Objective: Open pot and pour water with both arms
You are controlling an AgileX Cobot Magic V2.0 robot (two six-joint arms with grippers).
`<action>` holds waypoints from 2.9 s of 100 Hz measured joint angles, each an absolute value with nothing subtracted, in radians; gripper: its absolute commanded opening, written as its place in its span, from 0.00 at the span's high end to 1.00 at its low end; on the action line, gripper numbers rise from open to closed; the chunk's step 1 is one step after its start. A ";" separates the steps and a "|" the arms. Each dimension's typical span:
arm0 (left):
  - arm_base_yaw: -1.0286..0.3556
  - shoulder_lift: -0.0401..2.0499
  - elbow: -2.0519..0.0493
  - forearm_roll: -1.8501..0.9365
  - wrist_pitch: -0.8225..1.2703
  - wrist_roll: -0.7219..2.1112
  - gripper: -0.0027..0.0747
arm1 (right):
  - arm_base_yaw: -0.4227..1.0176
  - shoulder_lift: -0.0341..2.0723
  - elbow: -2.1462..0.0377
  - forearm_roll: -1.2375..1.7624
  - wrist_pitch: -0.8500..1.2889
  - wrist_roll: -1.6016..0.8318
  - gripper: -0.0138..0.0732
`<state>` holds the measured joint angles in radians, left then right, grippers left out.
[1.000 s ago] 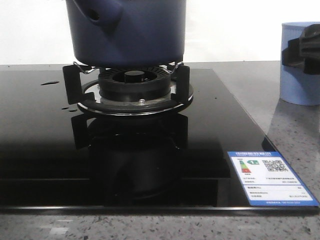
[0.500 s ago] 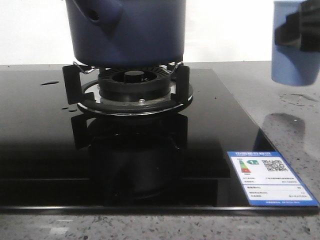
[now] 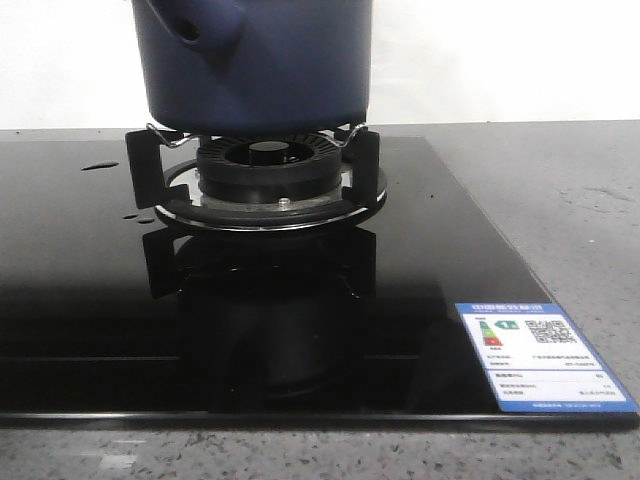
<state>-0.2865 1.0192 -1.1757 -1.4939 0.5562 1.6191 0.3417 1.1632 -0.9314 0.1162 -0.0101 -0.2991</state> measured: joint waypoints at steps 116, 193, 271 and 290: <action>-0.287 1.010 -1.176 -1.435 0.528 1.463 0.62 | 0.589 1.437 -1.317 -0.527 0.370 -0.299 0.41; -0.287 1.010 -1.176 -1.435 0.528 1.463 0.62 | 0.589 1.490 -1.317 -0.886 0.247 -0.299 0.41; -0.287 1.010 -1.176 -1.435 0.538 1.463 0.62 | 0.589 1.518 -1.317 -1.353 0.144 -0.299 0.41; -0.287 1.010 -1.176 -1.435 0.557 1.462 0.62 | 0.589 1.518 -1.319 -1.461 0.127 -0.299 0.41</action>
<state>-0.2865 1.0100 -1.1757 -1.4350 0.5570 1.4619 0.5890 1.5179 -1.3186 -1.4607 0.1275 -0.2991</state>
